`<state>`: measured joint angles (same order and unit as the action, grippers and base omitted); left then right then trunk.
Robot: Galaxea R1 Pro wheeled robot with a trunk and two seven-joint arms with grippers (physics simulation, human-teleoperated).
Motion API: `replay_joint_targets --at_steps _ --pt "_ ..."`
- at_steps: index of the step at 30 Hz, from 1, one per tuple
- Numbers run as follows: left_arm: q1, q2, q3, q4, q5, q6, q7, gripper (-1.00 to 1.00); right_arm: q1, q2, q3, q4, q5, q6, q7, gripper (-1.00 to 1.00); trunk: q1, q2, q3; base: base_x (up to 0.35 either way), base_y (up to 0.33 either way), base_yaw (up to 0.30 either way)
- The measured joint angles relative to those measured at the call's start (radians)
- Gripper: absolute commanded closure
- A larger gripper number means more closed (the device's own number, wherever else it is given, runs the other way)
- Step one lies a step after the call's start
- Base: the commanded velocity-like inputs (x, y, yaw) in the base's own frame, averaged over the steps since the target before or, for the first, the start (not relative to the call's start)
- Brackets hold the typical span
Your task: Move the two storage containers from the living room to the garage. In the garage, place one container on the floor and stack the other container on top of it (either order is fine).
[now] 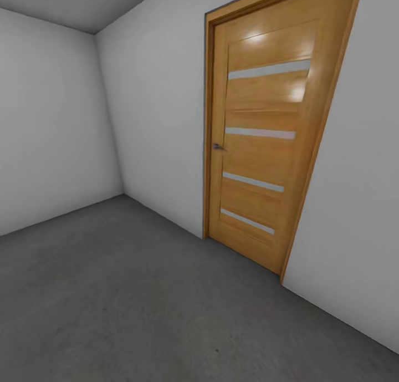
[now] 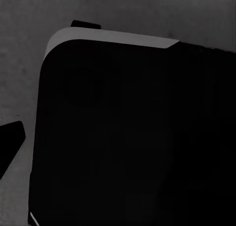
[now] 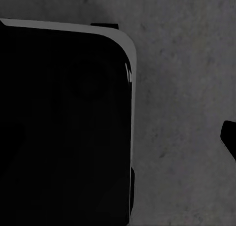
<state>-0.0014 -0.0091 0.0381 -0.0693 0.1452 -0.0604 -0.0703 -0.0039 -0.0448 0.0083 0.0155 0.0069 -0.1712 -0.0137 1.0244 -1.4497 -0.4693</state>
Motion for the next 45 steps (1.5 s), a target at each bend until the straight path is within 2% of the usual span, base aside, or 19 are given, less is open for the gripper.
replay_joint_targets --at_steps 15,31,45 --pt "0.000 0.000 0.000 0.000 0.000 -0.001 0.000 -1.00 0.000 0.001 -0.003 0.001 -0.002 -0.002 0.000 -1.00 0.000 0.000 0.000 0.322 0.088 -0.028" --pt "0.000 -0.003 0.000 0.000 0.000 -0.008 0.000 -1.00 0.000 0.000 -0.003 0.001 0.000 -0.002 0.000 -1.00 0.000 0.000 0.000 0.322 0.102 -0.238" --pt "0.000 -0.003 0.000 0.000 -0.002 -0.010 0.000 -1.00 0.000 0.000 -0.001 0.001 0.000 -0.002 0.000 -1.00 0.000 0.000 0.000 0.308 0.195 -0.248"
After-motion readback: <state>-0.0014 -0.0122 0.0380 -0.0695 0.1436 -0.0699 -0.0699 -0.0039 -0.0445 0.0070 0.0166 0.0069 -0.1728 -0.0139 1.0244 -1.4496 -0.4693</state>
